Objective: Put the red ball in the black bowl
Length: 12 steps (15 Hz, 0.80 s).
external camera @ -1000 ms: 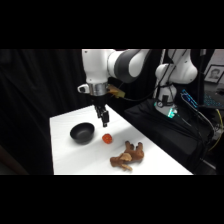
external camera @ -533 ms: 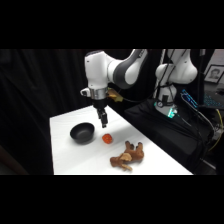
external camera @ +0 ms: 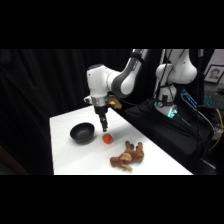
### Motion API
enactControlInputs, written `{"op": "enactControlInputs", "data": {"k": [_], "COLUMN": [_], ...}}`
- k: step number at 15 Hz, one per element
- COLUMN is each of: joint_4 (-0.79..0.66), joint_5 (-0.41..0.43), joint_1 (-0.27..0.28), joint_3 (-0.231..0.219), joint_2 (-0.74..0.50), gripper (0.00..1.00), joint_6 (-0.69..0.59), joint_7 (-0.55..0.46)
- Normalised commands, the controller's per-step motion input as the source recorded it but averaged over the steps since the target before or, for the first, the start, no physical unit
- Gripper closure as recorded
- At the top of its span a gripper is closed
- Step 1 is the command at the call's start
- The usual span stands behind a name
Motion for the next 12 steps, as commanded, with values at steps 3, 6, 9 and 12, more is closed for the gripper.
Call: {"op": "enactControlInputs", "data": {"k": [3, 6, 9, 12], "joint_4": [-0.03, -0.03, -0.02, -0.01], "joint_5": [0.130, 0.132, 0.161, 0.181], "joint_1": [-0.035, -0.028, -0.047, -0.071], "joint_3": [0.028, 0.046, 0.071, 0.099], "joint_2": [0.11, 0.10, 0.09, 0.08], "gripper": [0.00, 0.00, 0.00, 0.00], "joint_6": [0.23, 0.21, 0.20, 0.19], "joint_7": [0.00, 0.00, -0.03, -0.08]}}
